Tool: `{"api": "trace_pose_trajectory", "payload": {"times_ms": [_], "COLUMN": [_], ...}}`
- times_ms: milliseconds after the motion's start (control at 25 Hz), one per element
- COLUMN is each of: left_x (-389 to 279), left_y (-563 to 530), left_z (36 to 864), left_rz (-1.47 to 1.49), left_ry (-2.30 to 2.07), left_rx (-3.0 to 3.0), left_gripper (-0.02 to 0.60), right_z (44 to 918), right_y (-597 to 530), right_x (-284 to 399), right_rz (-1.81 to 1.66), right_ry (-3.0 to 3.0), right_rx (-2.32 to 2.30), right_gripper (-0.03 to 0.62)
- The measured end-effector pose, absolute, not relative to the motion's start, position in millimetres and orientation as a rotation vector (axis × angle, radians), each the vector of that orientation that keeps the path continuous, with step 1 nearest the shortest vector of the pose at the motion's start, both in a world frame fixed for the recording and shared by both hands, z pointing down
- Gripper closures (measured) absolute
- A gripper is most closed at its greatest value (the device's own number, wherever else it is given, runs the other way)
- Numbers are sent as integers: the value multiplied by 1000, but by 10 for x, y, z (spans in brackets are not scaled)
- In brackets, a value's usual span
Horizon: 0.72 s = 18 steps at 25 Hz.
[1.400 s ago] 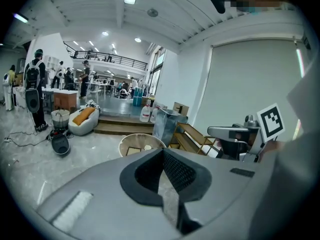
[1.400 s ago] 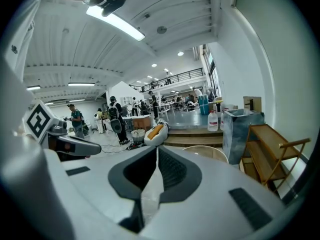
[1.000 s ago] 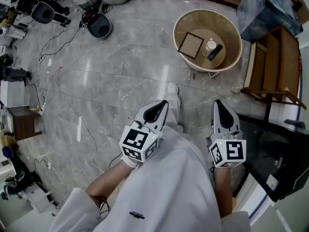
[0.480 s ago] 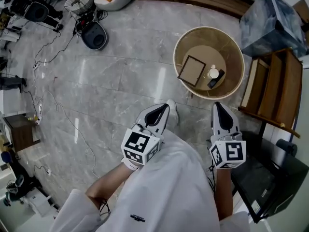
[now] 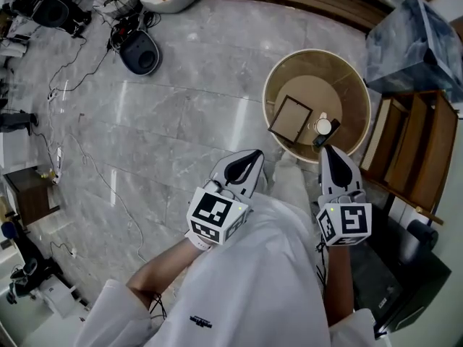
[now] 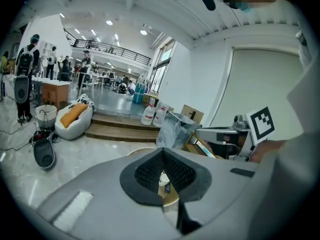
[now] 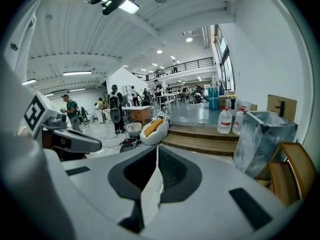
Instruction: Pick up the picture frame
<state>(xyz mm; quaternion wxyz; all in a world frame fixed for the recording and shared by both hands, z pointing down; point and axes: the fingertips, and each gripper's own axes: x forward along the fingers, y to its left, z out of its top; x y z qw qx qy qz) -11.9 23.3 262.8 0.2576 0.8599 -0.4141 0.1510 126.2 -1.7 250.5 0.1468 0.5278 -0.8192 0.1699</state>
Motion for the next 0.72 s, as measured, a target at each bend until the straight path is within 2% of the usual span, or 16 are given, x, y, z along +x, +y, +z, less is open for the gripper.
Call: {"api": "trace_pose_trajectory", "payload": {"times_ms": [720], "left_x": [200], "left_y": [-347], "left_z": [3121], "left_rz": [460], "left_ry": [-1149], "left_rx": [2226], "left_gripper": [578], "right_z": [3013], "right_y": [-854], "right_x": [1294], "right_rz": [454], "right_ry": [-2384], "right_rx": [1149], "right_gripper": [585]}}
